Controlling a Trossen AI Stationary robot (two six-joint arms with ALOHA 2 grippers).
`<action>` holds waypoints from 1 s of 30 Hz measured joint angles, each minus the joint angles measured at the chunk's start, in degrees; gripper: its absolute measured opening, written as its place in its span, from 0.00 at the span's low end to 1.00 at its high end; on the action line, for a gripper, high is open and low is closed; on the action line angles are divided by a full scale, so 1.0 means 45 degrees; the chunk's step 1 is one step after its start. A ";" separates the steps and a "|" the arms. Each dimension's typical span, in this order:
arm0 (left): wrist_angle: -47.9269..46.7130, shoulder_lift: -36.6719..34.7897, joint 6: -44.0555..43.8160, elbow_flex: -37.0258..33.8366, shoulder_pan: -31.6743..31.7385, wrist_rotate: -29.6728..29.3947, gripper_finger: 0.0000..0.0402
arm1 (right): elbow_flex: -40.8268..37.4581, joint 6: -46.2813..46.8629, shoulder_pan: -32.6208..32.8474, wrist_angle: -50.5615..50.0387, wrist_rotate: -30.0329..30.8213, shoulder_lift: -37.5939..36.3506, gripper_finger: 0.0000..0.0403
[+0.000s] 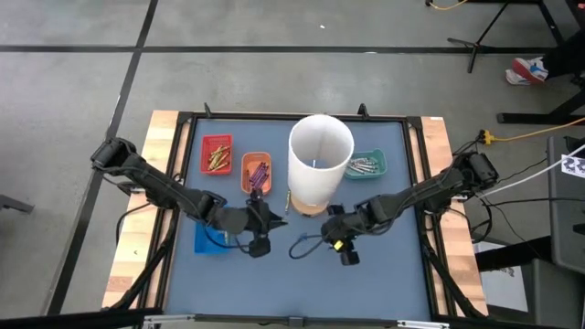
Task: Sort crayons
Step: Put the green crayon into the red bin
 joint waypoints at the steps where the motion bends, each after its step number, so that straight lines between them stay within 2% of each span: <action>1: -0.0382 -0.0024 -0.0263 0.0000 0.0090 0.0005 0.03 | -0.0158 -0.0002 0.0143 -0.0004 0.0001 0.0000 0.37; 4: -0.2245 -0.0217 -0.1419 0.0000 0.0298 0.0057 0.03 | -0.0616 -0.0002 0.0588 -0.0035 0.0001 0.0000 0.37; 11: -0.8334 -0.1050 -0.5158 0.0000 0.0746 0.0044 0.03 | -0.1196 -0.0002 0.1308 0.0025 0.0011 0.0000 0.37; 16: -1.1691 -0.1224 -0.6772 0.0000 0.1237 -0.0106 0.03 | -0.1309 0.0072 0.1430 0.0182 0.0011 0.0000 0.37; 19: -1.3432 -0.1224 -0.7698 0.0000 0.1696 -0.0674 0.03 | -0.1309 0.0313 0.1403 0.0224 0.0015 0.0000 0.37; 24: -1.5439 -0.1224 -0.9094 0.0000 0.2815 -0.2181 0.03 | -0.1309 0.0343 0.1385 0.0227 0.0019 0.0000 0.37; 30: -1.5833 -0.1224 -0.9247 0.0000 0.4485 -0.3594 0.03 | -0.1309 0.0338 0.1387 0.0229 0.0020 0.0000 0.37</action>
